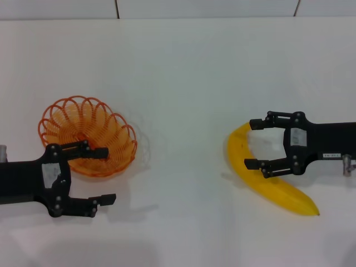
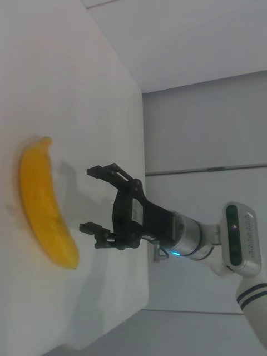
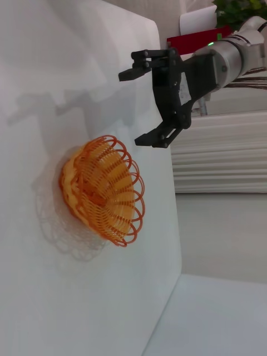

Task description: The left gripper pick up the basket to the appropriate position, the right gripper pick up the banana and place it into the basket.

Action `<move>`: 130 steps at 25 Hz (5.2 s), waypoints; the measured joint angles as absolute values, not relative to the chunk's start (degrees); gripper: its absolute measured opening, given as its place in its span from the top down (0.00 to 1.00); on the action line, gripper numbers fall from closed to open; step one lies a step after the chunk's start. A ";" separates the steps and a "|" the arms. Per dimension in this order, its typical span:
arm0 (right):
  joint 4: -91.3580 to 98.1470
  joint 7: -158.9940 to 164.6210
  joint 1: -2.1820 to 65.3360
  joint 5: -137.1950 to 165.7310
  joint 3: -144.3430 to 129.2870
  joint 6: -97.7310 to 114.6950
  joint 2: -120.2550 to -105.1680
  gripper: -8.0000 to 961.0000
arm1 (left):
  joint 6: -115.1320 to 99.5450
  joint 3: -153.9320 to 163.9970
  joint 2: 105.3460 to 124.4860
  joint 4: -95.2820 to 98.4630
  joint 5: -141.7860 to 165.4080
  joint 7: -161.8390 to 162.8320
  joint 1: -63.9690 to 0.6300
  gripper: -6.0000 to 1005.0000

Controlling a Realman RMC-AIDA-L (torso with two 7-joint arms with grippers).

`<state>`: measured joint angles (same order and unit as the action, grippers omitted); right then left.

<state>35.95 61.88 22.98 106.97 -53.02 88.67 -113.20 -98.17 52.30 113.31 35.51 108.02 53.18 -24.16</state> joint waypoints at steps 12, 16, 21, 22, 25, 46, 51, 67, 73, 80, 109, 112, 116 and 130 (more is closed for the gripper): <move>35.94 61.88 22.94 106.96 -52.99 88.67 -113.38 0.07 | -97.88 51.29 113.59 35.51 107.77 54.03 -23.85 0.14; 35.94 61.88 22.94 106.97 -52.99 88.67 -113.48 0.07 | -96.91 45.78 114.18 35.80 107.56 58.15 -24.18 0.15; 35.95 62.24 23.19 106.87 -52.99 88.66 -113.41 0.07 | -95.87 37.66 114.33 39.78 107.77 68.84 -24.73 0.15; 35.94 62.59 23.23 106.70 -52.97 88.64 -113.36 0.07 | -95.13 36.56 114.33 41.34 107.77 71.50 -24.77 0.15; 35.95 62.97 23.14 106.69 -52.62 88.54 -113.30 0.07 | -91.11 34.57 113.82 46.86 107.78 83.60 -24.97 0.16; 36.11 65.48 26.54 110.95 -52.99 87.08 -114.31 0.07 | -78.41 35.08 109.60 42.85 138.38 105.73 -40.84 0.19; 36.11 65.46 26.71 111.39 -53.00 87.08 -114.71 0.07 | -77.22 35.11 109.82 39.61 140.99 106.16 -42.29 0.19; 35.97 65.08 26.77 113.83 -52.98 86.03 -115.73 0.07 | -69.89 35.24 113.30 34.34 150.96 105.91 -46.02 0.21; 35.94 65.06 26.81 114.23 -53.00 84.98 -115.84 0.07 | -68.59 35.93 113.35 34.05 151.01 105.80 -46.06 0.22; 35.89 65.18 26.89 114.26 -52.70 84.90 -115.84 0.07 | -68.55 36.02 113.92 33.91 151.01 104.43 -46.06 0.23; 35.86 65.47 26.63 114.26 -52.69 84.90 -115.84 0.07 | -69.25 36.05 114.78 36.92 149.68 103.41 -45.51 0.27; 35.86 65.48 26.64 114.26 -52.68 84.90 -115.84 0.07 | -69.26 35.83 114.77 36.91 149.61 103.57 -45.51 0.27; 35.86 65.48 26.62 114.26 -52.65 84.90 -115.84 0.07 | -69.26 36.05 114.89 36.85 149.59 103.32 -45.52 0.28; 35.86 65.37 26.59 114.26 -52.38 84.90 -115.75 0.07 | -69.09 36.14 114.79 36.85 149.83 102.86 -45.38 0.46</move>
